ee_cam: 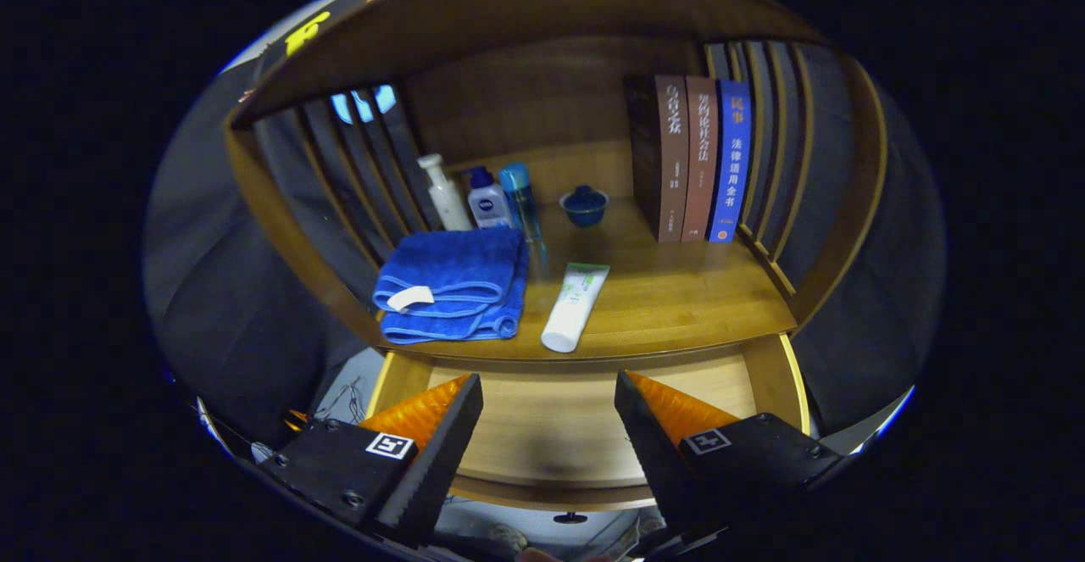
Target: Pull open the drawer, take out the items inside it, and place them on the countertop above the cabinet.
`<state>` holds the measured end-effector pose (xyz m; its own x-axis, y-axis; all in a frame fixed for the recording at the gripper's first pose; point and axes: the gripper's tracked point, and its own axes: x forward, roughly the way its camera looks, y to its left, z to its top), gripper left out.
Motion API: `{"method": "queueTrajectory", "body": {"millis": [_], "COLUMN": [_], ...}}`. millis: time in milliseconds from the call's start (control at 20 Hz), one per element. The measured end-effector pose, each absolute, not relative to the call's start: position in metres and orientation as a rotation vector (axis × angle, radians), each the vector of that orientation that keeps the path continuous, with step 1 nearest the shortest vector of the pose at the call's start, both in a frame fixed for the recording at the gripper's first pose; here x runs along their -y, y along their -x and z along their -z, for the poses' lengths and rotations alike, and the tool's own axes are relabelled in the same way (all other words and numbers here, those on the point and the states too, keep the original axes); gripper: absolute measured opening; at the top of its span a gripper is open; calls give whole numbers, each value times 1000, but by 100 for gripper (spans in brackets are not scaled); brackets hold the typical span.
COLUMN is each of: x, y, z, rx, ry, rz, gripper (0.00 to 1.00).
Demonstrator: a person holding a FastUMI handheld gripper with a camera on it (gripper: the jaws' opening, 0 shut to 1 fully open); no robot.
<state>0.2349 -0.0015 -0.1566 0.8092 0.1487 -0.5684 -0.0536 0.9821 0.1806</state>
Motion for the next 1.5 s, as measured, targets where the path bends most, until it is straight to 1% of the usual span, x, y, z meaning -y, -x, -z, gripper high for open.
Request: {"method": "queueTrajectory", "body": {"millis": [250,350,450,600,900,1150,1300,1500], "x": [-2,8,9,-2,-8,-13,-8,-1], "y": [-163,-142,-128,-103,-82,-89,-104,-118], "z": [136,135,145,158,227,302,326,338], "rx": [-356,-272,-253,-189,-140,-202,-233,-264], "ry": [-155,-133,-104,-140,-41,-15,0,-25], "rz": [-124,-77,-41,-34,-22,-10,11,38], "gripper": [99,99,99,99,99,99,99,99]}}
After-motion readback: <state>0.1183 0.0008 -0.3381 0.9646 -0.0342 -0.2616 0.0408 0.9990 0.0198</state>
